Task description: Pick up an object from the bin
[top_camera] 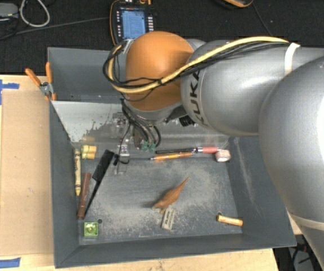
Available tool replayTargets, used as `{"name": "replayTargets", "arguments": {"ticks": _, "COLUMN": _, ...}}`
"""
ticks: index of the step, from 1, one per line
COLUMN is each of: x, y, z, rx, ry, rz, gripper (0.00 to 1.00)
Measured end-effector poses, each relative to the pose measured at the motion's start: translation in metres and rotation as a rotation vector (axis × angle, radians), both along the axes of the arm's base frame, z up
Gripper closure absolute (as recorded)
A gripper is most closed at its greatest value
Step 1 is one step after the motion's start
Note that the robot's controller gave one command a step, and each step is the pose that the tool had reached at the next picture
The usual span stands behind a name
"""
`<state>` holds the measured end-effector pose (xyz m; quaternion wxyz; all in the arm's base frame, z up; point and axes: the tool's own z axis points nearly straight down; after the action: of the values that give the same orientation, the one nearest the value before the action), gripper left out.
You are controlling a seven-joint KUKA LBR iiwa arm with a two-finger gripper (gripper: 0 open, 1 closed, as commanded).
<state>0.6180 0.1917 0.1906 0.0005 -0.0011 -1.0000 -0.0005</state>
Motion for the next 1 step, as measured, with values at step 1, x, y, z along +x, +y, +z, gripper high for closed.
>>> {"name": "replayTargets", "arguments": {"ticks": 1, "x": -0.0178, "y": 0.0086, "z": -0.1058, "rx": 0.001, "ry": 0.001, "rz": 0.593, "gripper": 0.00}}
